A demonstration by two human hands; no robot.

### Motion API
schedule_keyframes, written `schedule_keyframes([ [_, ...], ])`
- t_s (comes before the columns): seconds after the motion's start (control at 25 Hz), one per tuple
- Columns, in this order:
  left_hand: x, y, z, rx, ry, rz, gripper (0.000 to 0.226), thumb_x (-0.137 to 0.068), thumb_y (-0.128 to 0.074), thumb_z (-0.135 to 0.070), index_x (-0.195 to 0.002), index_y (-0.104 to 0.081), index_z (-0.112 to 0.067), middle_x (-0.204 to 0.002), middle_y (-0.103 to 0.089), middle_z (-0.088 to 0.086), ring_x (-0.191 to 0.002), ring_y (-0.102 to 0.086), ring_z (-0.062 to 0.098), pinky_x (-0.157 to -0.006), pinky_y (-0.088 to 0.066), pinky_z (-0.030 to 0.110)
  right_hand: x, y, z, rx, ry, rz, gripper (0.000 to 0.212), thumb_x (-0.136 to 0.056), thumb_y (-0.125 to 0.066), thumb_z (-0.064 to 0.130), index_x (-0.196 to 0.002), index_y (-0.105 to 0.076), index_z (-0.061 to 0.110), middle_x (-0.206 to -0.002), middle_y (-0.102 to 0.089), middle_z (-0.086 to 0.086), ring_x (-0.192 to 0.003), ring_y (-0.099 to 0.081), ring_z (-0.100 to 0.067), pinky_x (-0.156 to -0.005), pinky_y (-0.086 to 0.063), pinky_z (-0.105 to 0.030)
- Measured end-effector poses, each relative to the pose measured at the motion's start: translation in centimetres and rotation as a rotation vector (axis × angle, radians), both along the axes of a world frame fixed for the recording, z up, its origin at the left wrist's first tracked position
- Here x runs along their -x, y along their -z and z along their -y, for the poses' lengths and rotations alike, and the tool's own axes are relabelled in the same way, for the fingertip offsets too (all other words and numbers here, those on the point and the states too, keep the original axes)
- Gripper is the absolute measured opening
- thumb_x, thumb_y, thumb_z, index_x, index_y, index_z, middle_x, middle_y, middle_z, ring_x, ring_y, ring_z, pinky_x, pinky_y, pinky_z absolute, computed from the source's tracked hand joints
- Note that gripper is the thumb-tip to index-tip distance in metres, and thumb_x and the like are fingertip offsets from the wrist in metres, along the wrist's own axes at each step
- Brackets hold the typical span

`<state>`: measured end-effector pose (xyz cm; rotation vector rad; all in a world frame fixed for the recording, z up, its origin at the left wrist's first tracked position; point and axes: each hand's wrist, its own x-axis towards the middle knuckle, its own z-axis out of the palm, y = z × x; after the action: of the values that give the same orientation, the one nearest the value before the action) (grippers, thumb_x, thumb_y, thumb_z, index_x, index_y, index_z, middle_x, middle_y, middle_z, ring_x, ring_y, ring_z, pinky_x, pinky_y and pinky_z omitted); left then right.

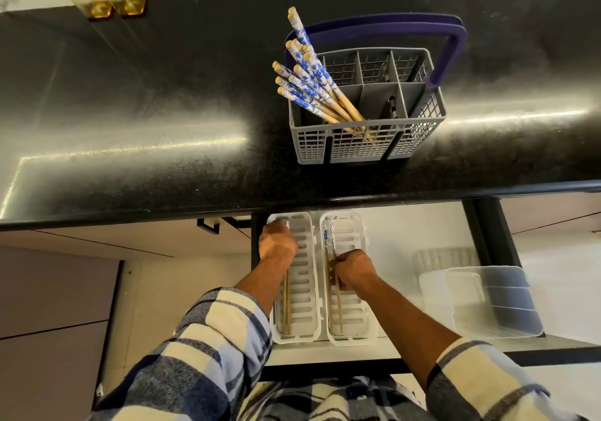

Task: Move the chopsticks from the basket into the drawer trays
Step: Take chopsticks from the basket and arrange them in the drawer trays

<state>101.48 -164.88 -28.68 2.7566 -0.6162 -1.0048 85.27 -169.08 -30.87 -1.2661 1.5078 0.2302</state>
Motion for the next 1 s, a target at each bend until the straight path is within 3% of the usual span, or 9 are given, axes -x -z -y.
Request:
schedule_keyframes([
  [0.08,0.1,0.2,-0.4,-0.021,0.066,0.031,0.039,-0.099,-0.047,-0.01,-0.138,-0.046,-0.003,-0.132,-0.057,0.017,-0.12,-0.058,0.029,-0.096,-0.05,0.03,-0.1,0.5,-0.6,0.003,-0.04,-0.038,0.012,-0.089,-0.06,0.006,-0.091,-0.071,0.006,-0.089,-0.072,-0.013,-0.078,-0.073,-0.027,-0.071,-0.063,-0.04],
  [0.2,0.2,0.2,-0.8,-0.104,0.217,0.069,0.036,-0.104,-0.037,-0.015,-0.134,-0.051,-0.002,-0.133,-0.058,0.017,-0.121,-0.056,0.03,-0.085,-0.044,0.024,-0.4,0.6,-1.2,0.092,-0.173,-0.109,0.012,-0.088,-0.063,0.013,-0.087,-0.074,0.006,-0.084,-0.074,-0.011,-0.077,-0.073,-0.025,-0.074,-0.062,-0.036],
  [0.32,0.0,0.0,-0.5,-0.111,0.151,0.056,0.034,-0.101,-0.042,-0.01,-0.133,-0.05,-0.003,-0.132,-0.059,0.017,-0.12,-0.059,0.029,-0.096,-0.048,0.031,-0.5,0.4,-1.7,0.169,-0.26,-0.155,0.015,-0.09,-0.06,0.012,-0.087,-0.074,0.008,-0.079,-0.071,-0.005,-0.07,-0.068,-0.02,-0.066,-0.057,-0.026],
  [0.44,0.3,-0.8,-0.4,-0.117,0.148,0.078,0.035,-0.098,-0.051,-0.009,-0.132,-0.051,-0.002,-0.129,-0.061,0.015,-0.117,-0.062,0.027,-0.096,-0.052,0.032,-0.4,0.4,-2.0,0.209,-0.272,-0.154,0.015,-0.091,-0.059,0.008,-0.088,-0.073,0.009,-0.077,-0.066,-0.003,-0.065,-0.061,-0.017,-0.061,-0.051,-0.022],
  [0.6,0.9,-1.0,-0.7,-0.164,0.241,0.128,0.039,-0.103,-0.039,-0.015,-0.14,-0.04,-0.003,-0.141,-0.051,0.014,-0.129,-0.053,0.025,-0.104,-0.042,0.029,-0.1,0.3,-2.2,0.238,-0.229,-0.15,0.011,-0.09,-0.061,0.007,-0.089,-0.072,0.009,-0.079,-0.065,-0.004,-0.069,-0.061,-0.019,-0.064,-0.052,-0.025],
  [0.76,1.7,-1.3,-1.1,-0.134,0.533,0.207,0.032,-0.101,-0.044,-0.01,-0.13,-0.051,-0.001,-0.126,-0.061,0.017,-0.114,-0.061,0.029,-0.086,-0.045,0.016,0.4,0.4,-2.2,0.248,-0.208,-0.148,0.012,-0.088,-0.062,0.007,-0.091,-0.074,0.01,-0.085,-0.071,-0.005,-0.073,-0.066,-0.021,-0.071,-0.059,-0.03],
  [0.84,2.8,-1.5,-2.4,-0.11,0.818,0.357,0.032,-0.093,-0.056,-0.011,-0.125,-0.057,-0.007,-0.12,-0.063,0.012,-0.114,-0.061,0.029,-0.094,-0.049,0.032,0.4,0.3,-2.3,0.265,-0.215,-0.141,0.015,-0.088,-0.061,0.006,-0.091,-0.074,0.01,-0.087,-0.073,-0.007,-0.072,-0.065,-0.021,-0.071,-0.059,-0.029],
  [0.92,3.4,-0.6,-4.6,-0.059,1.057,0.434,0.039,-0.091,-0.06,-0.021,-0.129,-0.055,-0.011,-0.136,-0.054,0.013,-0.135,-0.041,0.034,-0.114,-0.028,0.05,0.4,0.2,-2.3,0.289,-0.228,-0.134,0.016,-0.088,-0.059,0.005,-0.093,-0.074,0.01,-0.09,-0.073,-0.008,-0.07,-0.061,-0.021,-0.07,-0.057,-0.027],
  [1.0,3.7,0.9,-6.9,-0.052,1.165,0.448,0.048,-0.096,-0.052,-0.029,-0.139,-0.046,-0.011,-0.154,-0.035,0.015,-0.149,-0.014,0.035,-0.12,0.0,0.055,0.4,0.2,-2.2,0.286,-0.214,-0.117,0.017,-0.086,-0.059,0.005,-0.095,-0.074,0.009,-0.092,-0.073,-0.008,-0.071,-0.061,-0.019,-0.067,-0.054,-0.024],
])
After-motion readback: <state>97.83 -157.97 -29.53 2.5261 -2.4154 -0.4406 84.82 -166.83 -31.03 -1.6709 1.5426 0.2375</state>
